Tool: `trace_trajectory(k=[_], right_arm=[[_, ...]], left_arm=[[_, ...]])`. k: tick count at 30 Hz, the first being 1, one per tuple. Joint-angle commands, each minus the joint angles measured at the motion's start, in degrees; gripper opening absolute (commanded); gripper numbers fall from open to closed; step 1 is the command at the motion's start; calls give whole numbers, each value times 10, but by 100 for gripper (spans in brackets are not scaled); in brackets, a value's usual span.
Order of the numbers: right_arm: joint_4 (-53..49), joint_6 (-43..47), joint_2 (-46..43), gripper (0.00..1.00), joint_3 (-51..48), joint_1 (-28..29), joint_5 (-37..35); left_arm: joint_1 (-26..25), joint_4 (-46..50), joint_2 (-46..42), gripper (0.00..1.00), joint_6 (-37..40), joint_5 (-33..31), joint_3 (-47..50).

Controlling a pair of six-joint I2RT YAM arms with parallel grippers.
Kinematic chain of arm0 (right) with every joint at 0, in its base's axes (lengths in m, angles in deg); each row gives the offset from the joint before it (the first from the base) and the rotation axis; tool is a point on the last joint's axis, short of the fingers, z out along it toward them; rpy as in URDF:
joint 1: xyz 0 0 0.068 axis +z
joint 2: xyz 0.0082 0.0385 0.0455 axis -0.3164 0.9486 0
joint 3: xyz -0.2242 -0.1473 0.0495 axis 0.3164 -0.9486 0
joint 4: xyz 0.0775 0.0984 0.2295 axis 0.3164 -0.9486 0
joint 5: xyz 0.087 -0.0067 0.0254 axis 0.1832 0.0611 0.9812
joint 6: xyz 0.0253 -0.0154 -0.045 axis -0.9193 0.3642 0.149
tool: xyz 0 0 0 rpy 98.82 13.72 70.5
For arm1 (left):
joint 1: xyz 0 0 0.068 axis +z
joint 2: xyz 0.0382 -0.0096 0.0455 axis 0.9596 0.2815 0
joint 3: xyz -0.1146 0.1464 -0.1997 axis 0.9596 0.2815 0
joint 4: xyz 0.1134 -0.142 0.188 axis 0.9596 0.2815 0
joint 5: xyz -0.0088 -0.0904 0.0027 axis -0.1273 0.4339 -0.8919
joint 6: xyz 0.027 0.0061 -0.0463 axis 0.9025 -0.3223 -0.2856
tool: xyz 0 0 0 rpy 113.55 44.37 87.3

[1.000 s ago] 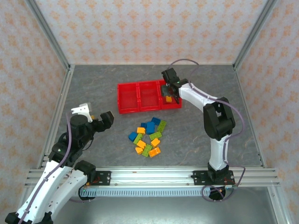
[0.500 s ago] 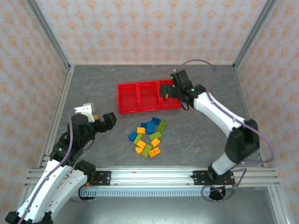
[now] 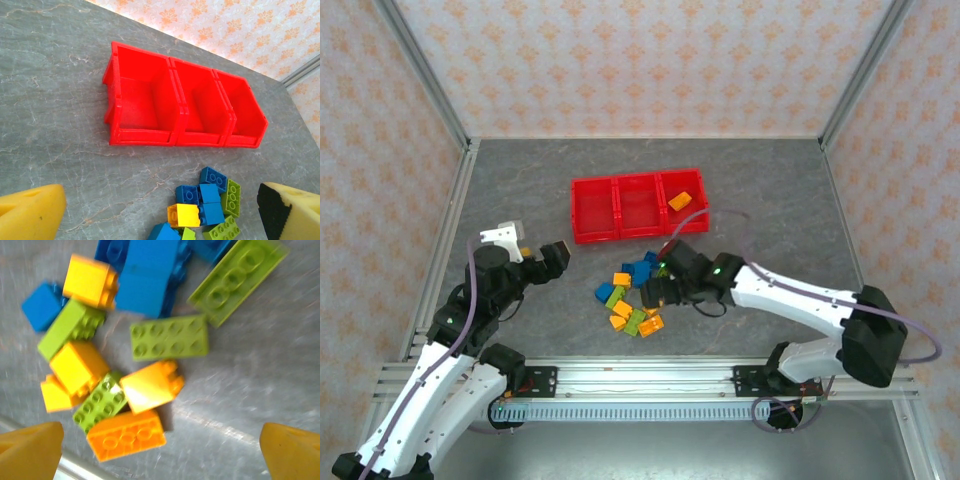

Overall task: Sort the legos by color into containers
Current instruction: Move the lego to the bottom-center of the table.

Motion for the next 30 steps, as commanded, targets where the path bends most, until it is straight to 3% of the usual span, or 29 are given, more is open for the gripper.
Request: trace_trajectory(k=[1, 5, 10, 16, 24, 30], right_arm=[[-40, -24, 47, 100, 19, 53, -11], [-53, -24, 117, 100, 43, 100, -27], [-61, -26, 171, 97, 52, 111, -48], [-57, -20, 168, 96, 33, 106, -81], [-46, -15, 146, 88, -22, 57, -100], [-46, 16, 138, 87, -6, 53, -96]], left_arm=[[-6, -19, -10, 99, 9, -8, 6], [-6, -18, -15, 99, 9, -10, 7], [-5, -18, -21, 99, 8, -13, 7], [-6, -17, -25, 99, 8, -14, 7], [-6, -17, -25, 99, 7, -14, 7], [-5, -17, -26, 99, 8, -15, 7]])
